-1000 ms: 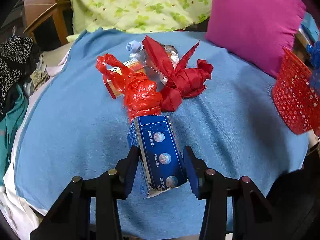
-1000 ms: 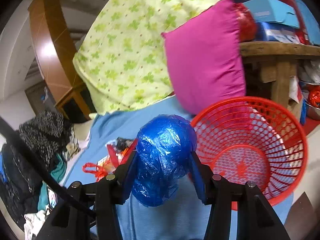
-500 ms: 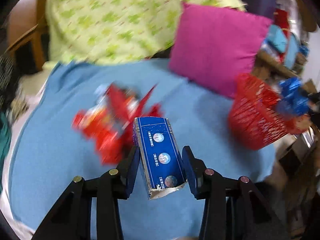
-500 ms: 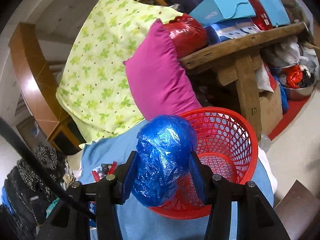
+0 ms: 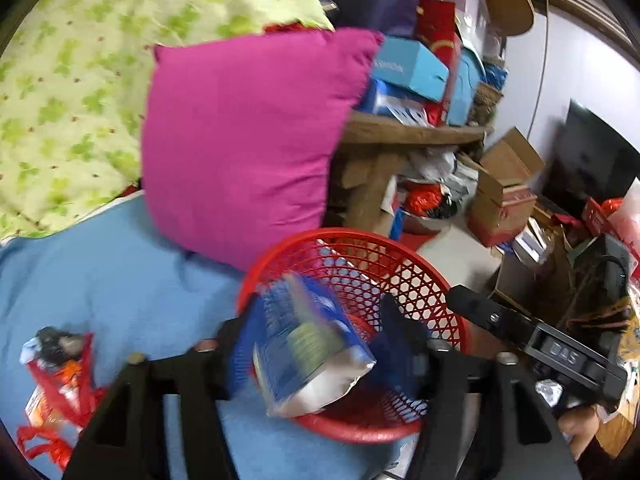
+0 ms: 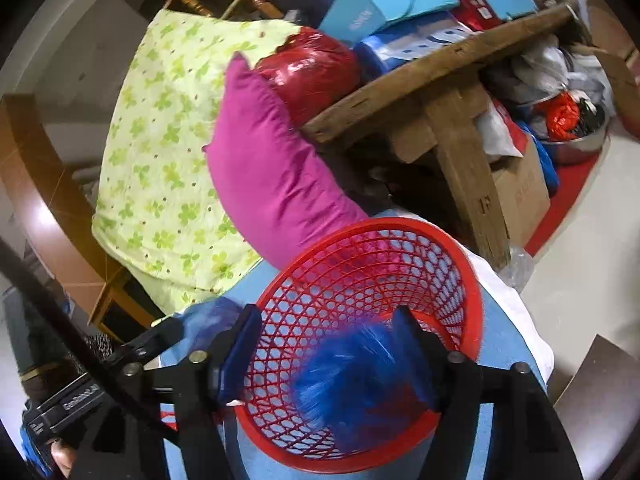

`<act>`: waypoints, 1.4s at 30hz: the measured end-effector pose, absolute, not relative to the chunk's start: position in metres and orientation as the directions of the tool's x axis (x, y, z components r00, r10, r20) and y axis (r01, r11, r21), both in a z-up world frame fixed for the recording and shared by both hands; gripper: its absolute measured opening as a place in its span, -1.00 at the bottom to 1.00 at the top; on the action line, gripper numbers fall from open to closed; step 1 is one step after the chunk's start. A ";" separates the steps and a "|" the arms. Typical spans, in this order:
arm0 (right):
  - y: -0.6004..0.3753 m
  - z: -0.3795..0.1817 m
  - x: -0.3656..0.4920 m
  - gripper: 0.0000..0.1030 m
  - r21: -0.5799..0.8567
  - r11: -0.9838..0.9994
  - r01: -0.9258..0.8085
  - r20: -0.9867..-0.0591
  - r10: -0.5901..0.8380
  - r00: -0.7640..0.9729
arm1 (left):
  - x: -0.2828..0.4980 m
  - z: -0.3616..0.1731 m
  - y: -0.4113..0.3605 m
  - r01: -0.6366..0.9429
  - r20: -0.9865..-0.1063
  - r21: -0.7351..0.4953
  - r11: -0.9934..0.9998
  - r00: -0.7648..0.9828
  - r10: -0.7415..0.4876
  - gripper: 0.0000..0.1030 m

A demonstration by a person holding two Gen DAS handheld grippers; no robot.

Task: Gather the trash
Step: 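Drop the blue bag into the red basket while the left drops the blue box in, then return to the pile and grasp the red ribbon bundle with the right gripper, then grasp the red plastic bag with the left gripper while the right lifts the ribbon bundle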

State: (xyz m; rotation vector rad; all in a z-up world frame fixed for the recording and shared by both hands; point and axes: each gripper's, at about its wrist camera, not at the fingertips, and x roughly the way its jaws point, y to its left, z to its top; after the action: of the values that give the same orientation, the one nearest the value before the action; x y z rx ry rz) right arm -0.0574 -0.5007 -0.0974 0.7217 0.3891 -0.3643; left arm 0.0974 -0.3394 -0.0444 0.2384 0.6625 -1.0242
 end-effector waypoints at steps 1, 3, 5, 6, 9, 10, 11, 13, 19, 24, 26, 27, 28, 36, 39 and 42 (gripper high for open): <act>-0.503 -0.098 -0.059 0.39 0.567 0.689 0.451 -0.460 -0.190 0.867 | 0.098 -0.047 -0.345 0.853 -0.612 -0.109 0.511 0.347 -0.710 0.29; -0.506 -0.097 -0.063 0.39 0.567 0.686 0.456 -0.454 -0.202 0.868 | 0.100 -0.048 -0.343 0.850 -0.614 -0.113 0.515 0.348 -0.708 0.29; -0.506 -0.093 -0.067 0.39 0.560 0.697 0.448 -0.438 -0.210 0.874 | 0.102 -0.046 -0.322 0.839 -0.600 -0.123 0.530 0.362 -0.713 0.29; -0.505 -0.090 -0.069 0.39 0.553 0.707 0.441 -0.427 -0.214 0.878 | 0.104 -0.046 -0.311 0.829 -0.594 -0.122 0.545 0.379 -0.710 0.29; -0.495 -0.079 -0.069 0.39 0.534 0.738 0.413 -0.395 -0.214 0.894 | 0.121 -0.047 -0.260 0.773 -0.568 -0.129 0.622 0.456 -0.685 0.29; -0.490 -0.074 -0.067 0.39 0.534 0.751 0.389 -0.379 -0.199 0.904 | 0.129 -0.048 -0.231 0.735 -0.556 -0.131 0.665 0.501 -0.663 0.29; -0.483 -0.069 -0.064 0.39 0.530 0.766 0.364 -0.363 -0.183 0.914 | 0.134 -0.048 -0.213 0.710 -0.549 -0.133 0.691 0.528 -0.648 0.30; -0.464 -0.058 -0.056 0.39 0.508 0.805 0.308 -0.334 -0.146 0.931 | 0.150 -0.054 -0.146 0.602 -0.534 -0.125 0.789 0.629 -0.565 0.37; -0.384 -0.032 -0.006 0.39 0.425 0.902 0.073 -0.274 0.051 0.960 | 0.179 -0.078 -0.001 0.226 -0.523 -0.030 0.974 0.827 -0.208 0.40; -0.318 -0.061 0.072 0.39 0.449 0.893 -0.027 -0.421 0.239 0.875 | 0.185 -0.112 0.047 0.159 -0.564 -0.110 0.981 0.803 -0.193 0.40; -0.296 -0.091 0.105 0.38 0.477 0.879 -0.015 -0.506 0.288 0.813 | 0.185 -0.131 0.048 0.181 -0.589 -0.175 0.968 0.769 -0.250 0.40; -0.287 -0.111 0.123 0.38 0.510 0.860 0.006 -0.554 0.324 0.767 | 0.186 -0.138 0.048 0.195 -0.599 -0.211 0.958 0.748 -0.284 0.40; -0.281 -0.128 0.136 0.38 0.543 0.839 0.023 -0.581 0.356 0.732 | 0.187 -0.144 0.047 0.212 -0.606 -0.244 0.946 0.728 -0.319 0.40; -0.274 -0.218 0.203 0.23 0.627 0.751 0.207 -0.698 0.424 0.577 | 0.189 -0.170 0.010 0.347 -0.603 -0.347 0.871 0.629 -0.490 0.40; -0.277 -0.236 0.218 0.23 0.660 0.705 0.260 -0.697 0.446 0.561 | 0.189 -0.174 -0.002 0.374 -0.615 -0.322 0.870 0.616 -0.492 0.40; -0.276 -0.248 0.229 0.23 0.653 0.694 0.303 -0.716 0.436 0.545 | 0.192 -0.179 -0.019 0.416 -0.631 -0.302 0.858 0.587 -0.507 0.40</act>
State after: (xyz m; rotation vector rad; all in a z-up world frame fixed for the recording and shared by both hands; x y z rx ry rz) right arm 0.2287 -0.2758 -0.2482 0.8381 1.0238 0.0909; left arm 0.1918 -0.0186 -0.1789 -0.1267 0.7751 -0.5398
